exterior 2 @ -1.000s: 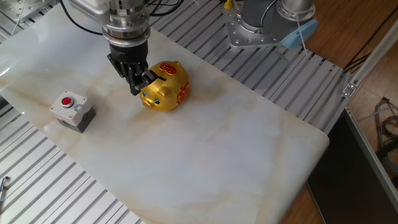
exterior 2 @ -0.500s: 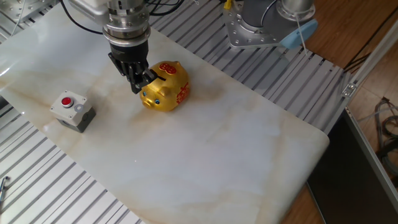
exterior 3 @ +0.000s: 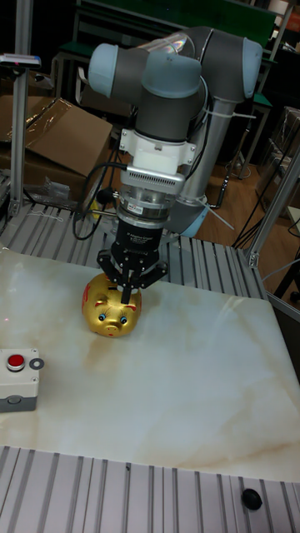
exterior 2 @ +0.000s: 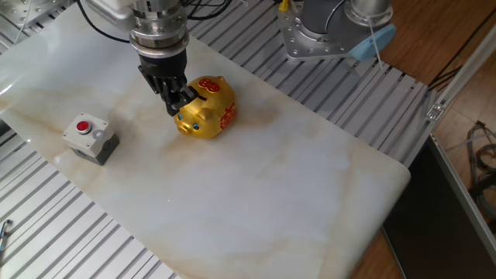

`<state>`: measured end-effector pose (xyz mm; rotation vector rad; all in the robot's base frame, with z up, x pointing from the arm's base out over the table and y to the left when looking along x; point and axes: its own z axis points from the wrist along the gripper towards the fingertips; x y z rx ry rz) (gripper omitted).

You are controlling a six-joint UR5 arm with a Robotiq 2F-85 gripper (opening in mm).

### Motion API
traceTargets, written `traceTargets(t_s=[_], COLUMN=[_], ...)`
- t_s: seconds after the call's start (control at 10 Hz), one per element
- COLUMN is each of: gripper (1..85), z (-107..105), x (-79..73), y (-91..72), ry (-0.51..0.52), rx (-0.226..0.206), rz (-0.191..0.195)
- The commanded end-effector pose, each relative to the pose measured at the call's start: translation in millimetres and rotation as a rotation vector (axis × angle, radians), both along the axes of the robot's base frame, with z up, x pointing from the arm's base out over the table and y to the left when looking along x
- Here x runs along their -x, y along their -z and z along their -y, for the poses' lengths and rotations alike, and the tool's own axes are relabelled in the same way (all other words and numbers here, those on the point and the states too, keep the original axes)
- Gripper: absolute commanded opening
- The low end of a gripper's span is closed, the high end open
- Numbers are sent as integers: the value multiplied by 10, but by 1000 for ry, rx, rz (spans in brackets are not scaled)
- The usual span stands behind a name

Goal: Drop coins into a piggy bank

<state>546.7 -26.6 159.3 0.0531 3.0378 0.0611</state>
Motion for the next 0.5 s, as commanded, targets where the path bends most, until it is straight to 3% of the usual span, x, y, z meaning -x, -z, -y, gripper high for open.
traceTargets(t_s=[0.0,0.4], gripper=[10,10], z=[101,390], x=[-193,-557], y=[116,402], ry=[-30,-81], rx=[-4,24], rz=[-3,19])
